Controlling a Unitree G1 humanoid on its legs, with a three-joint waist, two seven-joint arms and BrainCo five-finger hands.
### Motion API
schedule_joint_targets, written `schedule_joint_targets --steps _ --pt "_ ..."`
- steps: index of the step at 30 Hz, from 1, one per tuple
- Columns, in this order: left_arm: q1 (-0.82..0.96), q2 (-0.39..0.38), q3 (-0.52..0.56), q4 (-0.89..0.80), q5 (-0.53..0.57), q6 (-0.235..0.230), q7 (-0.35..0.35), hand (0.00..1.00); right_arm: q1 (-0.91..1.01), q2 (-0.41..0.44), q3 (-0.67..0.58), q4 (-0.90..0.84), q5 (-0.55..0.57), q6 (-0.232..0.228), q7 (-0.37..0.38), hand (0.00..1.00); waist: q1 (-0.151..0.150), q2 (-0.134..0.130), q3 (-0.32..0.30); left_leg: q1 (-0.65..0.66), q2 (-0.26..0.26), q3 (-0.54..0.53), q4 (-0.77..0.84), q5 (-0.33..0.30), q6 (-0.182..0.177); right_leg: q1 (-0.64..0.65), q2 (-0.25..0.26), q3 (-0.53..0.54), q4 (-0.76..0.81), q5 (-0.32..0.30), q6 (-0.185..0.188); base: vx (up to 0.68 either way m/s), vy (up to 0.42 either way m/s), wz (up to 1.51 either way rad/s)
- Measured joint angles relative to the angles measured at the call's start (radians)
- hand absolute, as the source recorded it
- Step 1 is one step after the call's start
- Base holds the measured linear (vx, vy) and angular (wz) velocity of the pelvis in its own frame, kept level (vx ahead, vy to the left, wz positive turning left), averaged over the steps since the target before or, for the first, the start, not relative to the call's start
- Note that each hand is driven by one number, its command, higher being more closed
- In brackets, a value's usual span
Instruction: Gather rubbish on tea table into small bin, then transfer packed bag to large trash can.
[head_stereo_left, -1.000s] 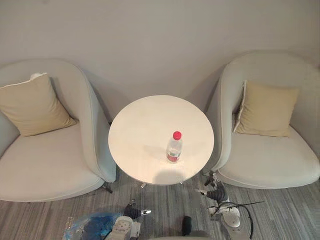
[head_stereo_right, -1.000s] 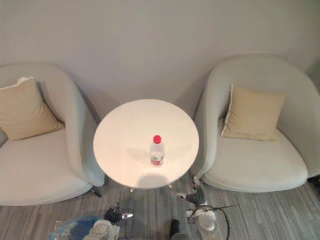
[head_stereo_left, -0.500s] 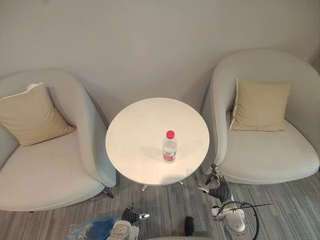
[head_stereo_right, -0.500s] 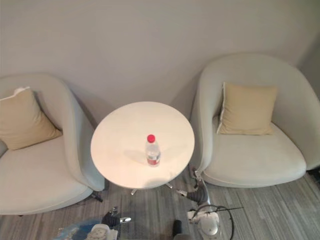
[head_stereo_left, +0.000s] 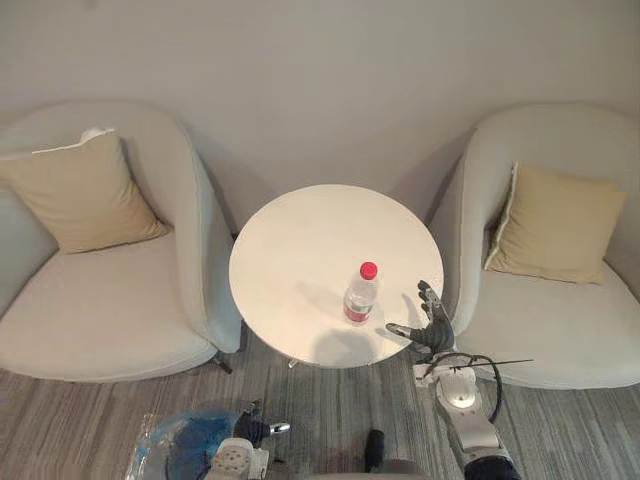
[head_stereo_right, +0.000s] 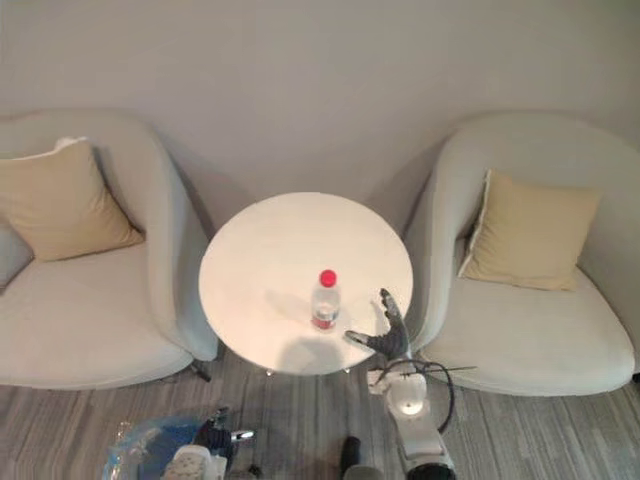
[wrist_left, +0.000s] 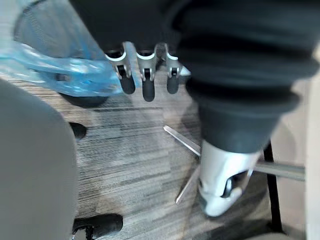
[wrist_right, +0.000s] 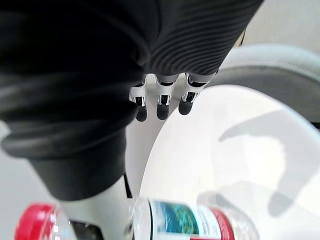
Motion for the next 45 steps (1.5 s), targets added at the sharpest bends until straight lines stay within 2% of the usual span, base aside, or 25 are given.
schedule_joint_targets --steps 4,8,13,14,20,28,33,38,41,45 --pt "-0.001 0.003 0.0 -0.024 0.0 -0.002 0.001 0.0 -0.088 -0.001 0.001 0.068 0.023 -0.001 -0.006 0.0 0.017 0.003 0.013 -0.03 -0.001 -0.033 0.0 0.012 -0.004 -0.014 -0.003 -0.037 0.007 -0.003 -0.002 0.01 -0.009 0.27" --pt "-0.006 0.001 -0.001 -0.044 -0.002 -0.003 0.007 0.0 -0.171 -0.007 0.0 0.108 0.051 -0.001 -0.025 0.0 0.02 0.017 0.044 -0.072 -0.016 -0.077 0.002 0.03 -0.002 -0.036 -0.018 -0.074 0.007 -0.002 -0.001 0.0 0.004 0.31" --pt "-0.014 -0.002 -0.001 -0.079 -0.021 -0.005 0.021 0.0 -0.275 -0.009 0.0 0.156 0.081 -0.001 -0.042 0.0 0.048 0.026 0.081 -0.127 -0.034 -0.106 0.021 0.041 -0.001 -0.066 -0.034 -0.101 0.008 0.003 -0.001 -0.02 0.009 0.18" --pt "-0.017 -0.002 -0.002 -0.083 -0.022 -0.005 0.021 0.0 -0.291 -0.01 0.001 0.157 0.086 -0.001 -0.043 1.0 0.054 0.028 0.093 -0.131 -0.035 -0.108 0.024 0.042 0.0 -0.068 -0.035 -0.103 0.008 0.005 -0.002 -0.04 0.001 0.08" --pt "-0.033 -0.005 -0.004 -0.108 -0.034 -0.015 0.024 0.0 -0.388 -0.01 0.019 0.225 0.092 0.003 -0.042 1.0 0.071 0.03 0.139 -0.173 -0.046 -0.124 0.042 0.045 -0.001 -0.093 -0.042 -0.116 0.008 0.014 -0.002 -0.04 0.002 0.07" --pt "-0.035 -0.008 -0.004 -0.112 -0.04 -0.015 0.042 0.0 -0.373 -0.007 0.044 0.212 0.11 0.011 -0.039 1.0 0.071 0.03 0.14 -0.172 -0.045 -0.111 0.037 0.045 -0.001 -0.101 -0.042 -0.102 0.008 0.014 -0.002 0.0 0.003 -0.04" --pt "-0.035 -0.009 -0.004 -0.11 -0.027 -0.015 0.041 0.0 -0.264 -0.008 0.056 0.053 0.11 0.008 -0.019 1.0 0.071 0.03 0.139 -0.152 -0.043 -0.076 0.031 0.045 0.0 -0.1 -0.042 -0.07 0.008 0.016 -0.001 0.0 0.008 -0.18" --pt "-0.036 -0.011 -0.009 -0.1 0.0 -0.015 0.04 0.0 -0.155 -0.009 0.079 -0.075 0.109 -0.001 0.007 1.0 0.055 0.028 0.138 -0.105 -0.039 -0.036 0.015 0.042 0.003 -0.084 -0.039 -0.031 0.008 0.022 0.001 -0.01 0.008 -0.26" --pt "-0.036 -0.008 -0.012 -0.092 0.001 -0.015 0.04 0.0 -0.105 -0.006 0.09 -0.112 0.108 -0.003 0.024 1.0 0.05 0.02 0.133 -0.081 -0.034 -0.006 0.014 0.033 0.009 -0.069 -0.033 -0.003 0.008 0.023 0.003 -0.03 0.011 -0.26" --pt "-0.035 0.005 -0.014 -0.063 0.002 -0.015 0.04 0.0 -0.036 -0.003 0.149 -0.169 0.107 -0.007 0.056 1.0 0.041 -0.004 0.109 -0.052 -0.03 0.039 0.014 0.019 0.013 -0.068 -0.027 0.045 0.008 0.028 0.006 -0.02 0.017 -0.32"
